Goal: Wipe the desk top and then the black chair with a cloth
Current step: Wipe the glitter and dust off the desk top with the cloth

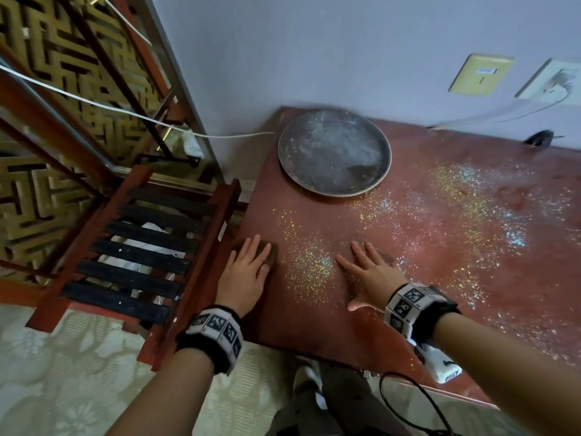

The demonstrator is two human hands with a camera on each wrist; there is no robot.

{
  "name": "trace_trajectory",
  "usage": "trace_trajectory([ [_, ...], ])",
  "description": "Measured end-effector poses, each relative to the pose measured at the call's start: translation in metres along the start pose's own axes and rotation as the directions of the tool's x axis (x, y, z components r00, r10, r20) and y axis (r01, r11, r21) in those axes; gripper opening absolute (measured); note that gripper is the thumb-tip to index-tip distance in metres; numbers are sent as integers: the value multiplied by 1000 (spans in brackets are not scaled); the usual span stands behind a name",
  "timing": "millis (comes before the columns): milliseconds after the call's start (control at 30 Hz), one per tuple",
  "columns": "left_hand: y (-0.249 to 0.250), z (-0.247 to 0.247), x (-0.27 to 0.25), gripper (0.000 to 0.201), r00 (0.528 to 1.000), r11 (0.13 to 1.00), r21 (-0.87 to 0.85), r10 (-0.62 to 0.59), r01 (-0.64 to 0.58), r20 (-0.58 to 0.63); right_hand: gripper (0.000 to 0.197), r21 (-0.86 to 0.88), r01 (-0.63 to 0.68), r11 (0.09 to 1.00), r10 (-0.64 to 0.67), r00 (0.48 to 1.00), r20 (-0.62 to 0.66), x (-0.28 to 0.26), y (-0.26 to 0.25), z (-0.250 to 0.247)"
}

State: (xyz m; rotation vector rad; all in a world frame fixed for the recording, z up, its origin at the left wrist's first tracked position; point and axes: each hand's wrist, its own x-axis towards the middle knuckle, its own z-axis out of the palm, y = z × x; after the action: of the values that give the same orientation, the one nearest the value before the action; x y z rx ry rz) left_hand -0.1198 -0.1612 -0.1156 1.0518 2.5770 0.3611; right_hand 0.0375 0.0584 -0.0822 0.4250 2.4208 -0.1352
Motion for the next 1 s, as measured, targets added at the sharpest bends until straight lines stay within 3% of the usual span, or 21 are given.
trace_trajectory([
  [100, 3, -5, 1, 58, 999, 997, 75, -35, 33, 30, 108, 1, 4, 1000, -4, 1000, 1, -1, 0, 0],
  [167, 4, 1, -34, 66, 998, 998, 11, 55, -55, -19, 109, 3, 4, 1000, -4, 1000, -1, 0, 0, 2],
  [233, 5, 10, -67, 61, 997, 995, -71, 69, -70, -24, 108, 1, 10, 1000, -10, 1000, -13, 1, 2, 3],
  [333, 10, 6, -49, 87, 999, 992, -128, 0, 7, 53, 107, 3, 23, 1000, -23, 1000, -10, -1, 3, 2],
  [367, 12, 2, -30, 83, 999, 994, -107, -26, 30, 43, 107, 5, 24, 1000, -24, 1000, -7, -1, 2, 2],
  [467, 17, -12, 31, 45, 997, 998, -1, -70, 70, 29, 107, 18, 32, 999, -32, 999, -6, -2, 1, 0],
  [533, 17, -15, 50, 43, 997, 994, 74, -81, 80, 5, 104, 9, 49, 999, -49, 999, -10, -1, 3, -3],
  [600, 17, -11, 42, 42, 994, 990, 131, -32, 46, -105, 101, 6, 67, 998, -67, 997, -42, 6, 11, -12],
  [667, 14, 5, 18, 45, 977, 1000, 29, 17, -11, -212, 103, 19, 68, 998, -66, 994, -82, 18, 22, -22],
  [733, 14, 16, 1, 49, 984, 996, -91, -11, -5, -180, 106, 36, 54, 998, -51, 996, -79, 31, 31, -29],
  [800, 16, 13, 19, 45, 986, 994, -107, -41, 23, -163, 110, 37, 59, 998, -57, 997, -59, 41, 37, -31],
  [900, 25, -10, 76, 43, 992, 998, 52, -32, 38, -121, 113, 11, 81, 997, -80, 995, -53, 47, 40, -30],
  [1000, 29, -29, 113, 44, 995, 961, 258, -100, 101, -15, 110, -4, 96, 995, -96, 994, -56, 51, 45, -36],
])
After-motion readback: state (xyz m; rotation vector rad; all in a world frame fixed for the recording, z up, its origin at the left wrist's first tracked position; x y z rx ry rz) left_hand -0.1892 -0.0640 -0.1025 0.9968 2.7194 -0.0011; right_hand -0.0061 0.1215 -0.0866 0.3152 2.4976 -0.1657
